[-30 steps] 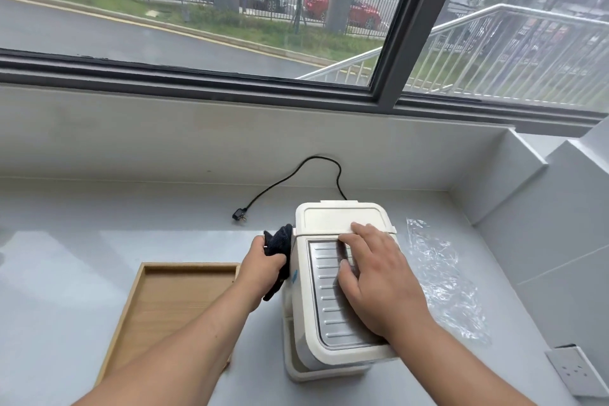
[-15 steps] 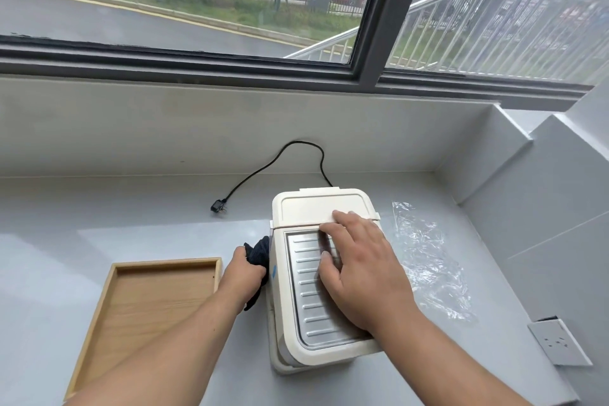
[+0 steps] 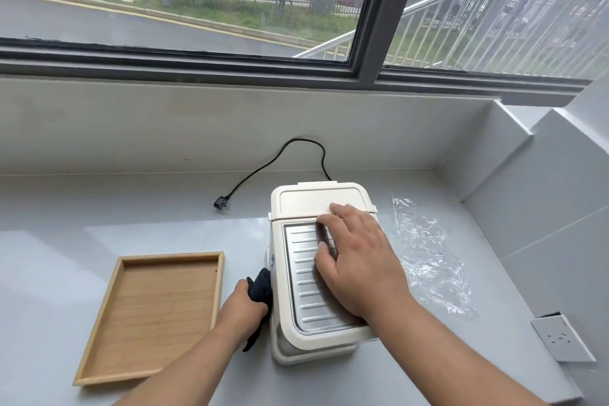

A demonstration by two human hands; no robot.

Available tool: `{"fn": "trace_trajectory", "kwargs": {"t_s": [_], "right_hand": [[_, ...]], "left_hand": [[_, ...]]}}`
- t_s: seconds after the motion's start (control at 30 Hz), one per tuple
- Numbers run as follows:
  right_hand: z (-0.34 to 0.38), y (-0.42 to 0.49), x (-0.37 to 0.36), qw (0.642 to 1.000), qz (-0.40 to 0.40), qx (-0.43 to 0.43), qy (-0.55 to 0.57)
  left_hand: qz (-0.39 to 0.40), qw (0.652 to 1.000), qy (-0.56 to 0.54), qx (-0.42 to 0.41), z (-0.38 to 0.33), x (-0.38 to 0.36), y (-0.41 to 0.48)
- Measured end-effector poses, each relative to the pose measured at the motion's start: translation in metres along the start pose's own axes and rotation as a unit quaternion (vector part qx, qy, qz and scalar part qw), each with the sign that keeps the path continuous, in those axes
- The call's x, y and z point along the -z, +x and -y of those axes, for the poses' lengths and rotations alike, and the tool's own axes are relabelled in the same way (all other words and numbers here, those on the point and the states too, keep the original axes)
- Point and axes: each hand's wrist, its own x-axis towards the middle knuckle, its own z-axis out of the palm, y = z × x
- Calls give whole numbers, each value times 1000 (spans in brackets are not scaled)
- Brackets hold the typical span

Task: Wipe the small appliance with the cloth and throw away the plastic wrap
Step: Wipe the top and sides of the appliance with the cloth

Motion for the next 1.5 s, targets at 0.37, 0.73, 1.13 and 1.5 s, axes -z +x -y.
{"fn": "trace_trajectory", "kwargs": {"t_s": [0.37, 0.73, 1.13, 1.5], "right_hand": [[0, -5, 0, 1000, -25, 11, 15], [-11, -23, 9, 992, -111, 33, 57], [-97, -146, -53, 926, 5, -280, 251], [-68, -164, -128, 847, 140, -337, 387]], "left_hand": [[35, 999, -1, 2, 17, -16, -69], [-49, 998, -21, 33, 24, -61, -100], [-33, 986, -156, 41, -13, -117, -122], [62, 983, -166, 49, -50, -134, -123]]}}
